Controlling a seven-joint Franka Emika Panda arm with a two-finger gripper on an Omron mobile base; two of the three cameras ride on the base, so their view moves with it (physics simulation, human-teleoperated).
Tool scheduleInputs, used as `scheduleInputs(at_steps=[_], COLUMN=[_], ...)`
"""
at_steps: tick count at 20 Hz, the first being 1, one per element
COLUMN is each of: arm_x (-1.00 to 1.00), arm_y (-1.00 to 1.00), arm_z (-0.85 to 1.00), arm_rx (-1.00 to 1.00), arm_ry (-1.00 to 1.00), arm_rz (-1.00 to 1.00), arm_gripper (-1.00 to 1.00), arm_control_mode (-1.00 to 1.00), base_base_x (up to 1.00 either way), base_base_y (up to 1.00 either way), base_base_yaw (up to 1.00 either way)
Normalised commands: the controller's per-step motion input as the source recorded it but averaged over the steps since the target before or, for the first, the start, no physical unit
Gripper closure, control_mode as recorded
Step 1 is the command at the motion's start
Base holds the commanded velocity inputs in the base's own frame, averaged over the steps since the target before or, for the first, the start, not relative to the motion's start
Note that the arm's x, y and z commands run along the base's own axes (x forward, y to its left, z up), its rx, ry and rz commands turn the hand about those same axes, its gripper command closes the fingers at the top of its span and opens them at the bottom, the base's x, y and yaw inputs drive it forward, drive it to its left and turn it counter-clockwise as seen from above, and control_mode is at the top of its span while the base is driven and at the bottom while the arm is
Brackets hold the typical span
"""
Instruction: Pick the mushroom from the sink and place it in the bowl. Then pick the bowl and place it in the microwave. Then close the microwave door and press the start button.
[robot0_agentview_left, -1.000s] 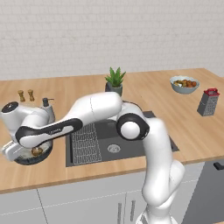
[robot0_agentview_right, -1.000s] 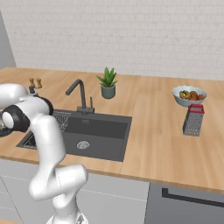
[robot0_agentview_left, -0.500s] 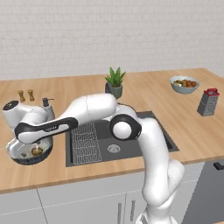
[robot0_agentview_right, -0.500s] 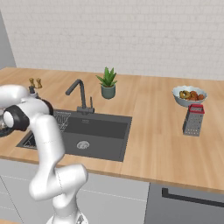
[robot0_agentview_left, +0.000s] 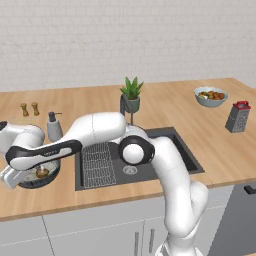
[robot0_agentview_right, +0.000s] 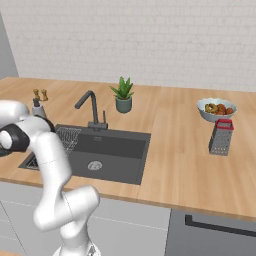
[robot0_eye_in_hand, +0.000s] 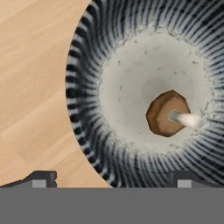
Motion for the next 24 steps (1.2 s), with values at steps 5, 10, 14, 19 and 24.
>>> scheduleInputs(at_steps=[5,10,14,19,24], arm_x=[0.02,0.1,0.25,0.1,0.0], arm_y=[0.0,0.0,0.0,0.0,0.01], arm_z=[-0.2,-0.32,-0.21,-0.26,-0.23], arm_rx=[-0.04,-0.02,-0.01,-0.03,-0.05], arm_ry=[0.02,0.05,0.02,0.0,0.0], arm_rz=[0.09,0.16,0.16,0.16,0.13], arm_gripper=[-1.0,-1.0,-1.0,-1.0,-1.0], arm_control_mode=[-1.0,-1.0,-1.0,-1.0,-1.0], base_base_x=[0.0,0.0,0.0,0.0,0.0], base_base_y=[0.0,0.0,0.0,0.0,0.0], base_base_yaw=[0.0,0.0,0.0,0.0,0.0])
